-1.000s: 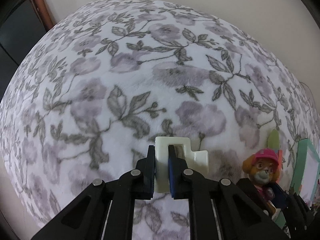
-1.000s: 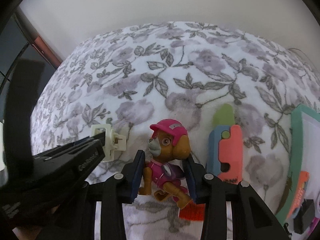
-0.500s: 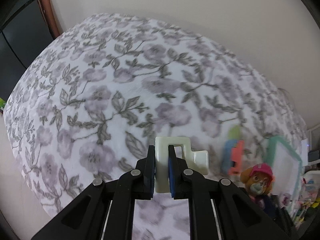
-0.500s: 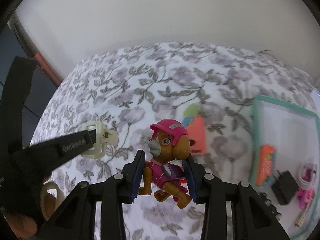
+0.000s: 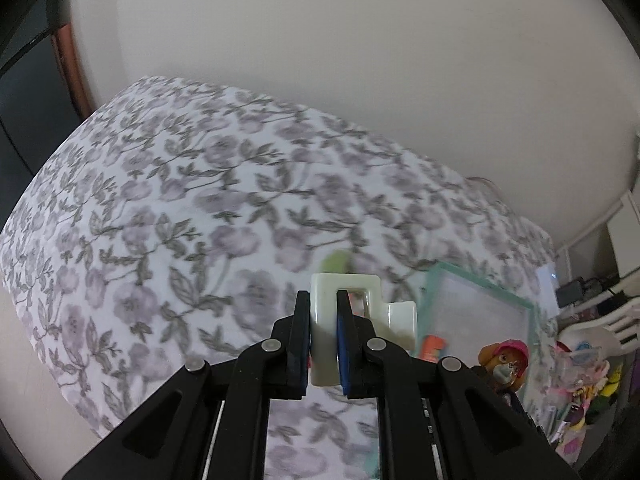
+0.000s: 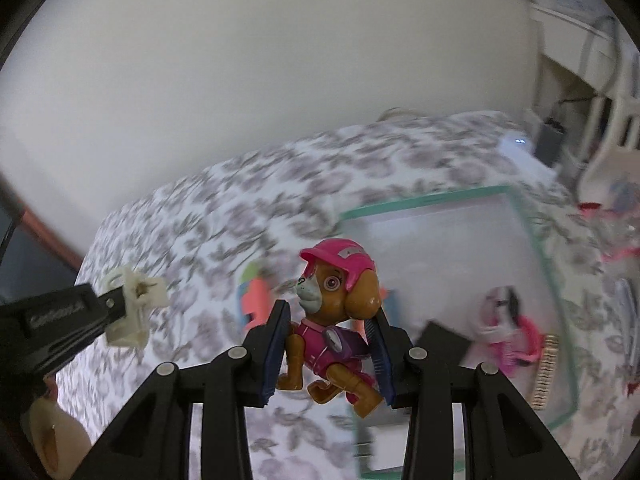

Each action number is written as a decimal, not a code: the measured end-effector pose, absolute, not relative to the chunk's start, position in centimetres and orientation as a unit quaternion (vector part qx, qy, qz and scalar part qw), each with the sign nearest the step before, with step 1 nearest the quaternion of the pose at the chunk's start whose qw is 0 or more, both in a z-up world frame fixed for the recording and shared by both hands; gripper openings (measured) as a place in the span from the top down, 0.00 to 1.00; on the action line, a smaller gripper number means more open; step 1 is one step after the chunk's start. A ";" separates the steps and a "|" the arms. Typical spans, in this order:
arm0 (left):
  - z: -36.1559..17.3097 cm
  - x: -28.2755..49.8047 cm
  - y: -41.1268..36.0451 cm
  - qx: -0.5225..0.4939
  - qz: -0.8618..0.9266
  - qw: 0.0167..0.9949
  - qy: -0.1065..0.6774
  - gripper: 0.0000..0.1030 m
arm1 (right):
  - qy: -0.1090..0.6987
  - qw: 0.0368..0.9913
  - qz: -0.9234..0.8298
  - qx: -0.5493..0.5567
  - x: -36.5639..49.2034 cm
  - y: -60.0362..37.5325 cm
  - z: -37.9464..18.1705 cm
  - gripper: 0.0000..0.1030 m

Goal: Organize rigid objects
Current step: 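Carry the white clip with the left tool while the right carries the dog figure to the tray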

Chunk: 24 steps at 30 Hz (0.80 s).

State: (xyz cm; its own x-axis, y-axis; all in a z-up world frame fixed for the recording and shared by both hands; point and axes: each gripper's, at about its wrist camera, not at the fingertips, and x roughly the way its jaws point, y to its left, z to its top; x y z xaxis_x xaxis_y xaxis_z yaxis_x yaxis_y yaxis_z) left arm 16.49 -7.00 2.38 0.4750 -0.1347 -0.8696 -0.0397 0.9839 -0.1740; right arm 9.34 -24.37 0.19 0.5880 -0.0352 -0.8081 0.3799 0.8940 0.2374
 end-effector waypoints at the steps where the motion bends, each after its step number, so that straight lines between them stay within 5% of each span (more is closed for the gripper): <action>1: 2.5 16.3 -7.8 -0.082 -0.032 0.856 0.510 0.88 | 0.436 0.868 -0.128 0.200 9.1 -25.3 0.3 0.60; 24: 0.1 17.4 -19.8 -0.020 -0.086 0.850 0.520 0.88 | 0.424 0.836 -0.209 0.279 8.9 -36.6 -2.7 0.60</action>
State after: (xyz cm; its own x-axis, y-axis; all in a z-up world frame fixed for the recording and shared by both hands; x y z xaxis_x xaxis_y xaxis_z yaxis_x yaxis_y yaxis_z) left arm 17.38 -19.77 0.09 0.4444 -0.1678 -0.8800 0.1258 0.9843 -0.1242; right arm 8.92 -36.64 -2.75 0.5529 -0.1136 -0.8255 0.5865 0.7567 0.2887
